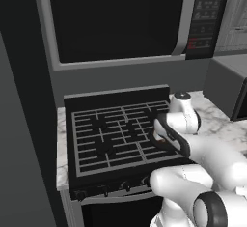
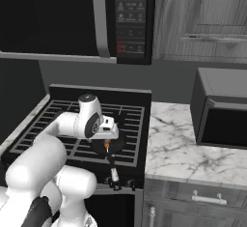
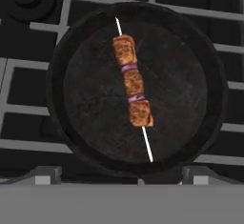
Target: Place the cold items (squash and broccoli) from the fridge in one tupperware on the dining counter. Place the warm items (kebab skewer and hot dog) in the stove area in another tupperware.
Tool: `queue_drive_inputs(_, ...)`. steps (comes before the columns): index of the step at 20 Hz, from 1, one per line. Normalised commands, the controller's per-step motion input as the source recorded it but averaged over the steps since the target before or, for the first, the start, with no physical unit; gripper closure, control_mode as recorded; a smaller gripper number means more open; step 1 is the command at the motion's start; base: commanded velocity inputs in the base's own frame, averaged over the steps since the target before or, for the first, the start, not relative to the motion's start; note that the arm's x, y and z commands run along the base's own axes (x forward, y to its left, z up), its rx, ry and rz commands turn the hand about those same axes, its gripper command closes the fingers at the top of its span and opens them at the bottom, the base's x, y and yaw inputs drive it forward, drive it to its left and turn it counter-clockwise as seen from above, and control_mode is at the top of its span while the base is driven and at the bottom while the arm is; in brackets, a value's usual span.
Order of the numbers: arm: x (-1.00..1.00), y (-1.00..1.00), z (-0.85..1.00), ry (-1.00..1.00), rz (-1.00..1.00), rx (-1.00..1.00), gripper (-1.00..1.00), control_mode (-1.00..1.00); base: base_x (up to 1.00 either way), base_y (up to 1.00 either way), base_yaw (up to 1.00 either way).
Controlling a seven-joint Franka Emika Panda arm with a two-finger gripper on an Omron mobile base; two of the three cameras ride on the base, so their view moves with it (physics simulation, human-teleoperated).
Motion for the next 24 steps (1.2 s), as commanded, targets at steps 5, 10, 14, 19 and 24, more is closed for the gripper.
queue_drive_inputs(5, 0.3, 0.0, -0.31, 0.02, 0.0, 0.0, -1.0, -1.0, 0.0, 0.0, 0.0)
queue_drive_inputs(10, 0.3, 0.0, -0.3, 0.0, 0.0, 0.0, -1.0, -1.0, 0.0, 0.0, 0.0)
queue_drive_inputs(14, 0.34, 0.0, -0.33, 0.0, 0.0, 0.0, -1.0, -1.0, 0.0, 0.0, 0.0)
queue_drive_inputs(19, 0.29, -0.01, -0.35, 0.01, 0.0, 0.0, -1.0, -1.0, 0.0, 0.0, 0.0)
queue_drive_inputs(24, 0.15, 0.0, -0.36, 0.03, 0.0, 0.0, 1.0, -1.0, 0.0, 0.0, 0.0)
